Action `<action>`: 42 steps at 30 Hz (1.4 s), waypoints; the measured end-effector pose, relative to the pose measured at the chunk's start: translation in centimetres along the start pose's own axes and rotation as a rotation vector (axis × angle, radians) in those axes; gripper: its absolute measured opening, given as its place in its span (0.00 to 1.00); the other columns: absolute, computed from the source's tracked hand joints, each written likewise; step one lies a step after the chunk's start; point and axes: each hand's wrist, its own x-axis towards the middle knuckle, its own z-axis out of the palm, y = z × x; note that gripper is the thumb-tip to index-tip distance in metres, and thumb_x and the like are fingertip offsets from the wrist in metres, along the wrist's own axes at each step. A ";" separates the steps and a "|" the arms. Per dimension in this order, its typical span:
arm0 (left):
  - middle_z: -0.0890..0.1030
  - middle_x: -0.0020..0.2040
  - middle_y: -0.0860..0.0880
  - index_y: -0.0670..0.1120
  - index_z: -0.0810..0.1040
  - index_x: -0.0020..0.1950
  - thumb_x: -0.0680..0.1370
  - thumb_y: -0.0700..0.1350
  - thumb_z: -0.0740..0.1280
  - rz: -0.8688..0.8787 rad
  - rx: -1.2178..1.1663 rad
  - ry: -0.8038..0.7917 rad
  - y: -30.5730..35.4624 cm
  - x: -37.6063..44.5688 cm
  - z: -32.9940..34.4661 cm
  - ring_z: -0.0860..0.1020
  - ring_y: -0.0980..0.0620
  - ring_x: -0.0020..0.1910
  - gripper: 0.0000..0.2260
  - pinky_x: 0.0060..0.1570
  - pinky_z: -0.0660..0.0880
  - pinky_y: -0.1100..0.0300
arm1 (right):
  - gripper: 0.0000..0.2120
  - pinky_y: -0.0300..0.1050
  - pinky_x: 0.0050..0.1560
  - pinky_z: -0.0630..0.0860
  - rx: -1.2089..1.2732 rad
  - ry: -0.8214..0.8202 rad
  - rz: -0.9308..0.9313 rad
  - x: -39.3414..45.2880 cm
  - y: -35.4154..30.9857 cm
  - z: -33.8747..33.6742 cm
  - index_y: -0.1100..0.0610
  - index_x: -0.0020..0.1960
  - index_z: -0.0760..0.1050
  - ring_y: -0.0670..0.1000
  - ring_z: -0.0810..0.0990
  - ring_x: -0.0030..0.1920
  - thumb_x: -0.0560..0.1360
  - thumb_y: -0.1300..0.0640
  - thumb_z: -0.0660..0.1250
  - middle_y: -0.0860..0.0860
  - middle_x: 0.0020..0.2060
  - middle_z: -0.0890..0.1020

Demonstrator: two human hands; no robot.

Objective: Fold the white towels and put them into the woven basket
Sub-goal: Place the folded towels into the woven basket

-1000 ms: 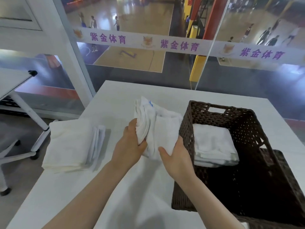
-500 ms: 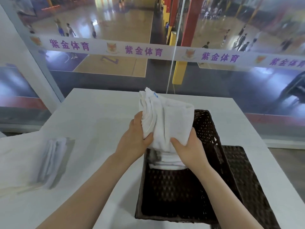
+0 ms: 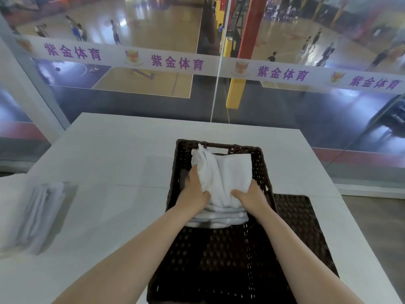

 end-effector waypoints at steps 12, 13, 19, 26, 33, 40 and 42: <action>0.36 0.79 0.42 0.48 0.38 0.80 0.78 0.42 0.63 0.258 1.005 0.071 -1.5 2.2 0.9 0.35 0.41 0.78 0.40 0.76 0.40 0.47 | 0.43 0.56 0.70 0.66 -0.571 0.029 -0.192 2.8 0.1 -0.1 0.54 0.79 0.41 0.59 0.57 0.75 0.76 0.53 0.66 0.58 0.78 0.52; 0.38 0.80 0.43 0.49 0.42 0.80 0.78 0.40 0.62 0.311 1.044 0.024 -1.5 2.5 0.9 0.35 0.42 0.78 0.37 0.76 0.38 0.47 | 0.42 0.56 0.73 0.61 -0.667 0.057 -0.258 2.7 -0.1 0.2 0.53 0.79 0.40 0.59 0.52 0.77 0.77 0.55 0.65 0.56 0.79 0.47; 0.37 0.80 0.46 0.54 0.40 0.80 0.80 0.48 0.59 0.101 1.060 -0.326 -2.6 3.1 1.5 0.39 0.46 0.79 0.36 0.76 0.39 0.53 | 0.33 0.53 0.78 0.41 -1.011 -0.126 -0.322 2.9 1.2 2.0 0.50 0.80 0.42 0.56 0.42 0.79 0.79 0.62 0.52 0.53 0.79 0.41; 0.29 0.77 0.47 0.52 0.30 0.77 0.77 0.47 0.63 -0.014 1.091 -0.428 -3.7 3.0 1.9 0.33 0.46 0.77 0.44 0.76 0.37 0.52 | 0.27 0.53 0.78 0.41 -0.858 -0.273 -0.243 3.5 2.0 2.1 0.48 0.80 0.44 0.55 0.42 0.79 0.83 0.53 0.47 0.53 0.79 0.42; 0.25 0.75 0.45 0.51 0.26 0.75 0.76 0.50 0.66 -0.043 1.136 -0.439 -4.6 2.7 2.4 0.30 0.44 0.76 0.48 0.72 0.33 0.52 | 0.28 0.55 0.77 0.37 -0.935 -0.255 -0.237 2.8 2.9 3.4 0.50 0.80 0.37 0.56 0.37 0.78 0.83 0.50 0.42 0.54 0.78 0.36; 0.31 0.78 0.44 0.50 0.32 0.78 0.78 0.50 0.63 0.071 1.119 -0.405 -3.5 2.4 2.0 0.34 0.44 0.77 0.43 0.76 0.36 0.52 | 0.28 0.57 0.77 0.39 -1.006 -0.176 -0.213 1.6 2.2 2.8 0.50 0.80 0.40 0.57 0.41 0.79 0.82 0.50 0.45 0.55 0.79 0.41; 0.36 0.79 0.43 0.49 0.37 0.80 0.79 0.53 0.62 0.137 1.097 -0.378 -3.0 1.9 1.7 0.37 0.44 0.78 0.40 0.76 0.37 0.52 | 0.29 0.57 0.77 0.41 -0.985 -0.131 -0.213 0.9 1.8 2.7 0.51 0.80 0.44 0.57 0.45 0.79 0.82 0.52 0.49 0.55 0.80 0.45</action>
